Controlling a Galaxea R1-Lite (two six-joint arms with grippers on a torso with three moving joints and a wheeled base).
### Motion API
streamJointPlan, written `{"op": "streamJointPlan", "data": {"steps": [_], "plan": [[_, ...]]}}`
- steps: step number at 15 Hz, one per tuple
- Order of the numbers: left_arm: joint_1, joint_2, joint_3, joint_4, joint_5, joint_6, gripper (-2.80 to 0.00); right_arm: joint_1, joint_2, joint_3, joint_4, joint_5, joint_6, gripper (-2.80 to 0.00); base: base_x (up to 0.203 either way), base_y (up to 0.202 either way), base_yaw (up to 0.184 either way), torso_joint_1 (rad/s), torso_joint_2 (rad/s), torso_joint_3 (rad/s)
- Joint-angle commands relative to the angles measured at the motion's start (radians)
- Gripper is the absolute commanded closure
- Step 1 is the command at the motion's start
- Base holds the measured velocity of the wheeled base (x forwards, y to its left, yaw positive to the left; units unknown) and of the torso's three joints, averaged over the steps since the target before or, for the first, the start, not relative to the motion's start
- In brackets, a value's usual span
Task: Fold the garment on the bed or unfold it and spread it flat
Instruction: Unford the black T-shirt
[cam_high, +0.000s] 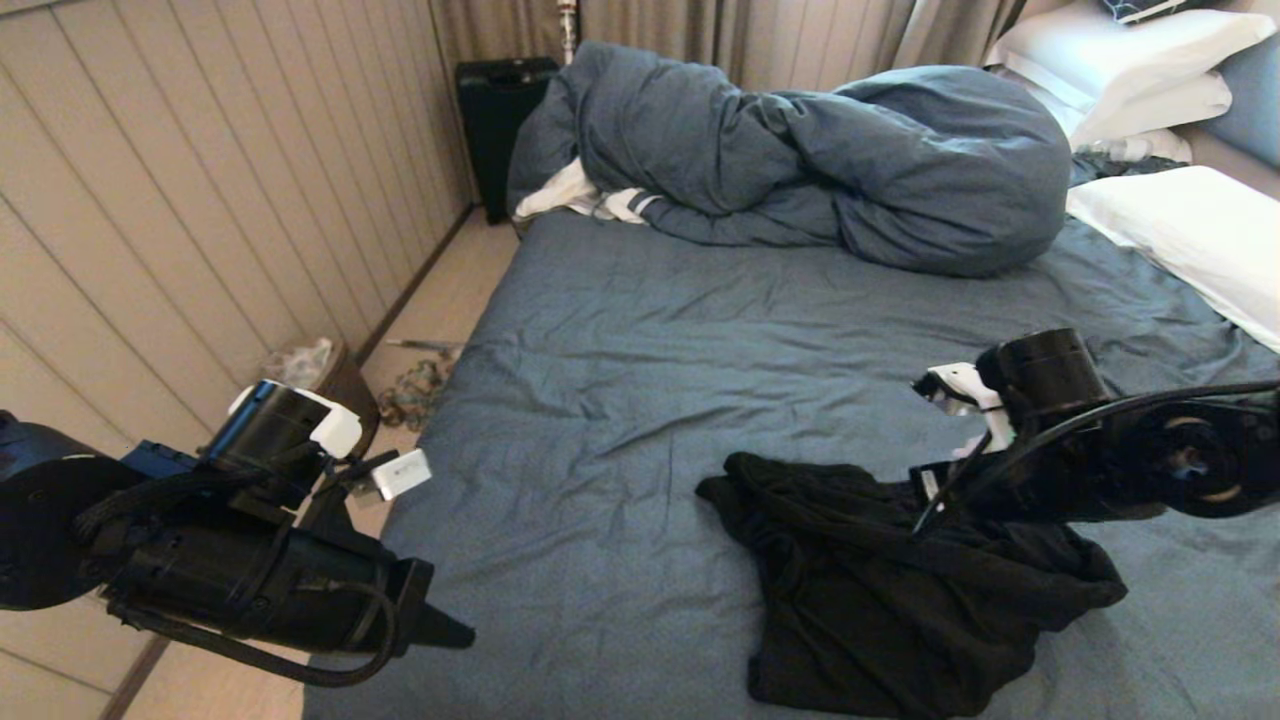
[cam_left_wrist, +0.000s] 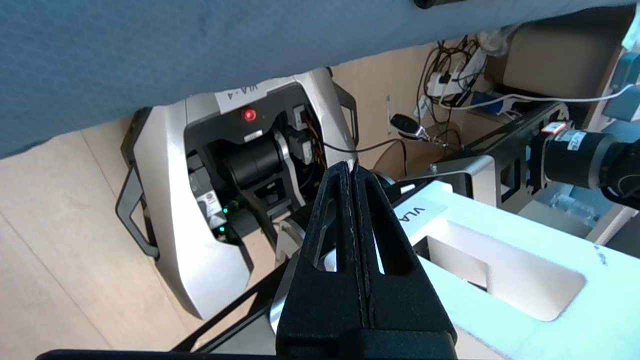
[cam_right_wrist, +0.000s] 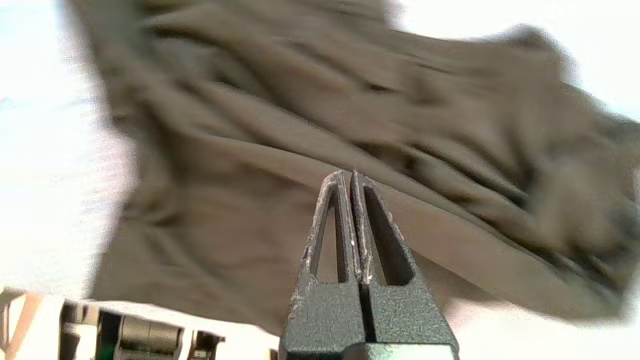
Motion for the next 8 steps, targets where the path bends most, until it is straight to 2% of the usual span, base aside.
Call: {"op": "streamJointPlan", "data": {"steps": [1, 4, 5, 8], "plan": [[-0.006, 0.002, 0.001, 0.001, -0.002, -0.009, 0.0, 0.071, 0.095, -0.05, 0.003, -0.007, 0.003, 0.0, 0.0, 0.0, 0.0, 0.0, 0.0, 0.0], [-0.006, -0.012, 0.002, -0.002, 0.0, -0.012, 0.0, 0.157, 0.178, -0.143, 0.009, -0.069, 0.005, 0.0, 0.0, 0.0, 0.0, 0.0, 0.0, 0.0], [-0.006, -0.012, 0.002, -0.002, 0.0, -0.012, 0.0, 0.172, 0.202, -0.17, 0.013, -0.098, 0.005, -2.8, 0.0, 0.0, 0.0, 0.0, 0.0, 0.0], [-0.006, -0.015, 0.007, -0.002, 0.0, -0.012, 0.0, 0.212, 0.237, -0.251, 0.017, -0.116, 0.001, -2.8, 0.0, 0.0, 0.0, 0.0, 0.0, 0.0]]}}
